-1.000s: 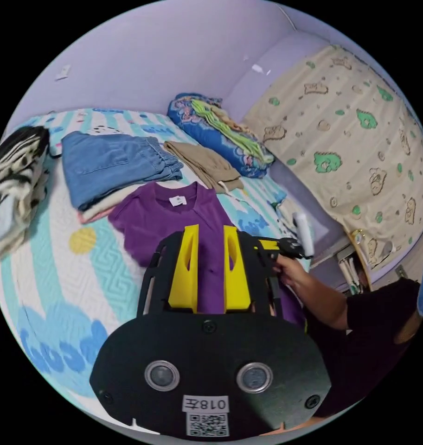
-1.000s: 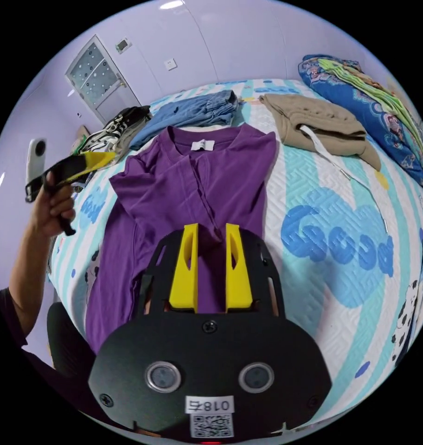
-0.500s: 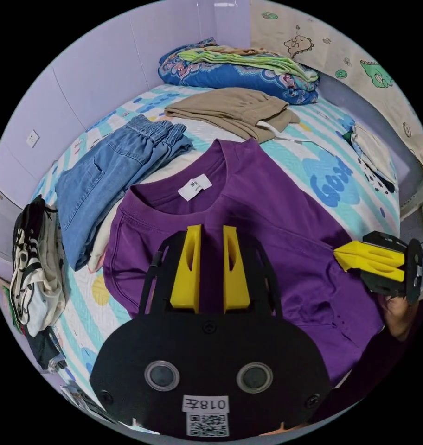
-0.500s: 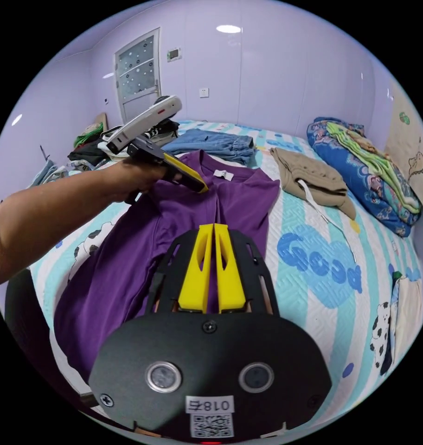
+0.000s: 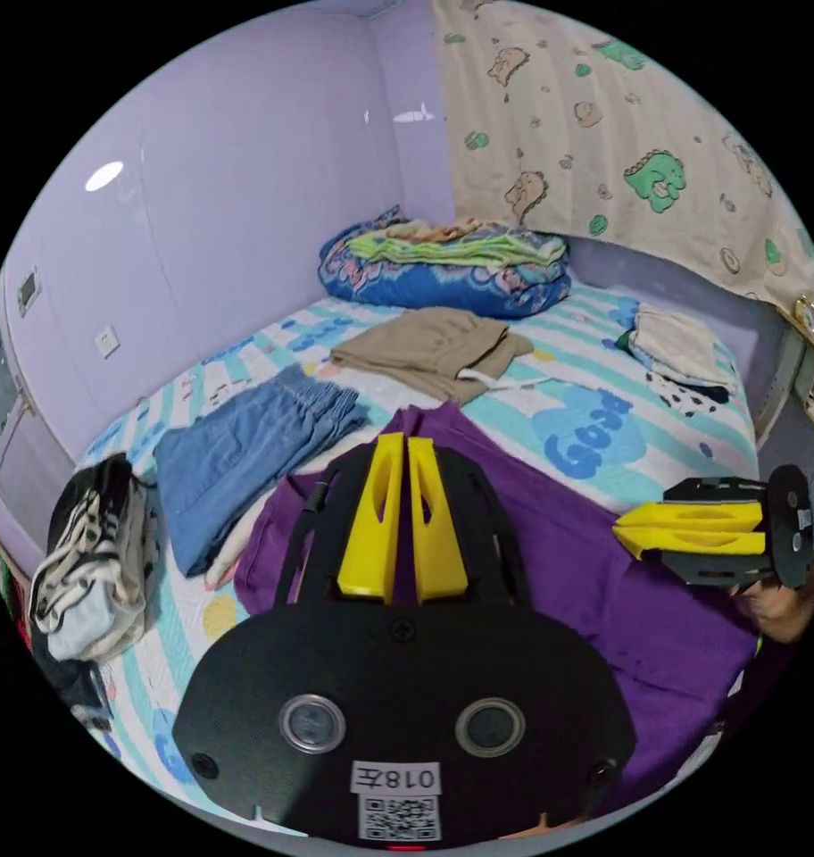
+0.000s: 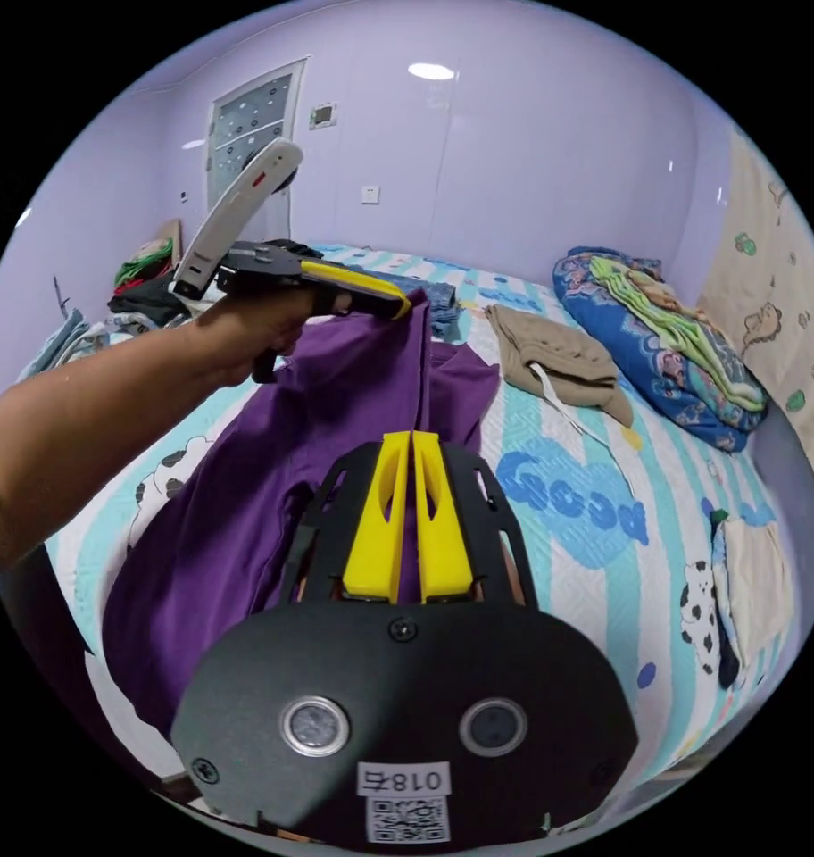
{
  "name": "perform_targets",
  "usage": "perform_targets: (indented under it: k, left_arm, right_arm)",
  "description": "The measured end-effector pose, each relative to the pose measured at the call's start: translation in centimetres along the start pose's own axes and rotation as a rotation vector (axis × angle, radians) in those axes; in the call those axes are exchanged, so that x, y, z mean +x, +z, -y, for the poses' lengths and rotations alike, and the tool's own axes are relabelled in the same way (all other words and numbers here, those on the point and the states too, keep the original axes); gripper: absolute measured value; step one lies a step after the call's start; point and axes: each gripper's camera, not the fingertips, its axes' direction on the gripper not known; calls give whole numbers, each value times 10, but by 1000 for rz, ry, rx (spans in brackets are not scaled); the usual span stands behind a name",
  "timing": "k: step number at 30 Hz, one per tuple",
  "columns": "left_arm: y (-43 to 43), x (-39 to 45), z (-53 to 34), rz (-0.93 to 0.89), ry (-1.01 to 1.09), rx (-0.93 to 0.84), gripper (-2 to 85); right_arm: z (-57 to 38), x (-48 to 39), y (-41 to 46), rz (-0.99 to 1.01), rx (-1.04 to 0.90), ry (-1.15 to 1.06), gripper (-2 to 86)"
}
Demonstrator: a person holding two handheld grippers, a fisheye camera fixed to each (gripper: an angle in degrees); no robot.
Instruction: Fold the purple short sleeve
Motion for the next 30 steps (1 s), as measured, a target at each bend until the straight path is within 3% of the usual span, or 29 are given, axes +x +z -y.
perform_targets:
  k: [2,5,7,9,13,16,18,22,26,30]
  left_arm:
    - [13,11,16,-44,51,2,13]
    - [61,19,27,-130,54,-139,75]
    - [85,-3,14,-210,-100,-226,108]
    - [63,-34,-3,-257,-264,-94,110]
    - [-25,-99,-67,-142,-518,184,89]
    - [-55,-125,-119,-4,-628,147,74]
    - [-53,-134,-145,0,-671,56,72]
    - [-2,-141,-179,-156,-714,-260,87]
    - [-31,-142,-193,-199,-778,-136,88]
    - [-101,-98,-208,-333,-590,-98,88]
  right_arm:
    - [-1,14,2,9,-46,75,15]
    - [-5,32,24,78,-177,151,41]
    - [-11,49,36,178,-237,227,60]
    - [-15,68,29,230,-197,299,62]
    - [-22,102,-1,233,-77,374,59]
    - [-18,110,-17,274,10,348,44]
    - [-10,106,-11,342,-33,289,35]
    - [-10,106,28,417,-274,281,26]
    - [-28,142,-7,543,-136,377,24]
    - [-53,169,-57,602,-147,283,43]
